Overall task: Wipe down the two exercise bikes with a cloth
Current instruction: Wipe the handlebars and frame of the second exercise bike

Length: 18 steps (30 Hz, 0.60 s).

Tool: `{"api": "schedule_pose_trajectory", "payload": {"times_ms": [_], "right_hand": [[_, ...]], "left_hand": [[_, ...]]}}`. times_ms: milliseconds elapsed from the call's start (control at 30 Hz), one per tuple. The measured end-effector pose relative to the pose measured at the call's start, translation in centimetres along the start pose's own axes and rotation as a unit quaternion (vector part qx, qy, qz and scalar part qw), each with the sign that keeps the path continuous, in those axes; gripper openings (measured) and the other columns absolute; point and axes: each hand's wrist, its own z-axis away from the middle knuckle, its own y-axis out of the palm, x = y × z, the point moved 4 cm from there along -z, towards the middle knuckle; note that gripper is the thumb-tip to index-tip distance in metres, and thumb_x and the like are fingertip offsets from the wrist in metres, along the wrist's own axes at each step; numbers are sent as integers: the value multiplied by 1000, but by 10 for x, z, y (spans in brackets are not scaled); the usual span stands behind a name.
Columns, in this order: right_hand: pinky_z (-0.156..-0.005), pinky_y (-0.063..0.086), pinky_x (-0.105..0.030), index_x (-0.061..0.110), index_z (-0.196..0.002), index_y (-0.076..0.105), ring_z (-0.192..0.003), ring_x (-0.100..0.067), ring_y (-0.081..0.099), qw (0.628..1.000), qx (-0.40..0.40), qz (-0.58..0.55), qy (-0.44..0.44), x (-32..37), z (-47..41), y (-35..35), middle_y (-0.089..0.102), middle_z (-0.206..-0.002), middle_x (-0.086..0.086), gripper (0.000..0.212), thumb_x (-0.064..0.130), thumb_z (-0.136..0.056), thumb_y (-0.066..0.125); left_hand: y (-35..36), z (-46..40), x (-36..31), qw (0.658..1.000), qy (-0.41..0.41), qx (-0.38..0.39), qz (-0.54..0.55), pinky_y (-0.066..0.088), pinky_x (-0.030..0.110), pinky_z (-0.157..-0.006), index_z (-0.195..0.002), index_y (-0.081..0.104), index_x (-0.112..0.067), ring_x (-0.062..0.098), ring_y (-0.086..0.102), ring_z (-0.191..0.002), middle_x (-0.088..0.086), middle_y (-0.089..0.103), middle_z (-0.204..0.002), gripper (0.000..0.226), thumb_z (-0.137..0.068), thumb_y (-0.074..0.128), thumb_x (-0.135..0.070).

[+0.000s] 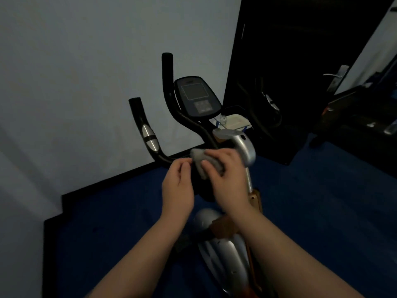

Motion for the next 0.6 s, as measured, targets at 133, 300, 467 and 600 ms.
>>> {"api": "schedule_pose_trajectory", "payload": {"times_ms": [133, 300, 467, 600], "right_hand": [[-79, 46, -9, 23, -108, 64, -96, -1, 55, 1000, 4, -18, -8, -21, 33, 18, 48, -106, 16, 19, 21, -89, 63], [-75, 51, -23, 14, -102, 68, -91, -11, 57, 997, 9, 23, -77, -17, 24, 12, 57, -101, 4, 16, 12, -87, 64], [-79, 48, -19, 10, -107, 71, -95, -15, 56, 993, -23, 71, -88, -9, 12, 18, 62, -102, -6, 22, 8, -86, 66], [-83, 40, -10, 11, -105, 71, -93, -13, 54, 982, 15, 130, -136, -22, 35, -5, 62, -102, -4, 25, 4, -81, 70]], "left_hand": [[24, -2, 20, 996, -64, -36, 58, 47, 16, -65, -96, 57, -26, 1, 59, -75, -4, 61, -87, 30, -101, 30, -37], [28, 2, 23, 998, -40, -25, 41, 47, 14, -69, -98, 59, -35, -5, 60, -78, -8, 63, -91, 34, -103, 25, -35], [25, 3, 24, 997, -36, 7, 64, 46, 11, -68, -94, 61, -20, -2, 59, -76, -11, 63, -83, 32, -103, 31, -29], [21, -2, 22, 999, 0, 29, 36, 46, 9, -73, -108, 62, -20, -3, 62, -86, -16, 67, -92, 33, -103, 30, -26]]}}
